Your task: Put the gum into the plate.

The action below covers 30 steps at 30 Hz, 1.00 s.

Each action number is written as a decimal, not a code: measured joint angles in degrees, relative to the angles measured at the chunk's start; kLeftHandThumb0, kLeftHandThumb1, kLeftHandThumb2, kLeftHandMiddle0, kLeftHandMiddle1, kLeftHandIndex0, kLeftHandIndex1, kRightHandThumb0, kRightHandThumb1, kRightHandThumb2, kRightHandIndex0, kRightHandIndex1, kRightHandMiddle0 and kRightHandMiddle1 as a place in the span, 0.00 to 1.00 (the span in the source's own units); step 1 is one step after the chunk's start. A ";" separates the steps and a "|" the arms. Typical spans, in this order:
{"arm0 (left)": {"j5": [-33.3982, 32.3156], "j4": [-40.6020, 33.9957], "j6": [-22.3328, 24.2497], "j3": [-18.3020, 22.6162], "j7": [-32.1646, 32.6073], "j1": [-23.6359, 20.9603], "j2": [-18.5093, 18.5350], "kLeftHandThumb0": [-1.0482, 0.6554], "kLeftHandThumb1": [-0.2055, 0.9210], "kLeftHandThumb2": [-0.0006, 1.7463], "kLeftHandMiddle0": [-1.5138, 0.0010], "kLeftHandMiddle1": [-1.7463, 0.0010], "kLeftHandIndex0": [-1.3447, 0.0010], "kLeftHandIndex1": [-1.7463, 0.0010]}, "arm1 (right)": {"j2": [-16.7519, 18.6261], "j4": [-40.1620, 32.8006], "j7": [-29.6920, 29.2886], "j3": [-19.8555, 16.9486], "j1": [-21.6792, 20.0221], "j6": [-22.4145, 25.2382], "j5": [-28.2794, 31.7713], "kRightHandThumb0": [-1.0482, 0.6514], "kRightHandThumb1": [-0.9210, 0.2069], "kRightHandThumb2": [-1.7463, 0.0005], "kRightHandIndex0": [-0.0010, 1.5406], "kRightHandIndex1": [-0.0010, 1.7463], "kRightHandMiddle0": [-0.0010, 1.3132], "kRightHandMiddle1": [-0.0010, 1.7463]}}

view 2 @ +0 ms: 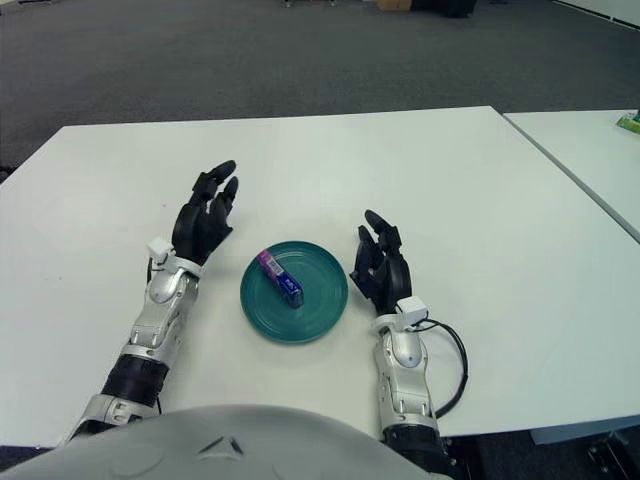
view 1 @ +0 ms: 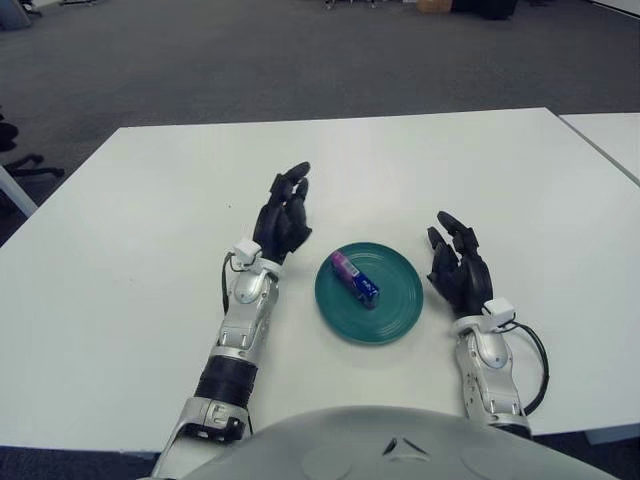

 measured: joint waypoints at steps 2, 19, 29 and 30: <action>-0.59 -1.71 3.63 0.55 1.38 1.91 -0.91 0.04 1.00 0.54 0.92 1.00 0.99 0.58 | -0.02 -0.05 0.04 0.03 0.05 0.00 -0.01 0.14 0.00 0.52 0.15 0.00 0.00 0.29; 0.82 -10.07 16.80 0.72 3.29 9.49 -2.20 0.04 1.00 0.55 1.00 1.00 1.00 0.70 | -0.05 -0.23 0.63 0.04 0.01 0.53 0.48 0.14 0.00 0.54 0.15 0.00 0.00 0.31; 1.68 -11.17 13.52 0.47 0.23 14.01 -1.56 0.03 1.00 0.51 1.00 1.00 1.00 0.76 | -0.38 -0.99 0.63 0.01 0.13 2.32 0.49 0.14 0.00 0.52 0.13 0.00 0.00 0.29; 2.07 -11.14 13.07 0.38 -0.07 14.31 -1.43 0.03 1.00 0.51 1.00 1.00 1.00 0.76 | -0.44 -1.08 0.63 0.01 0.17 2.49 0.49 0.14 0.00 0.52 0.13 0.00 0.00 0.28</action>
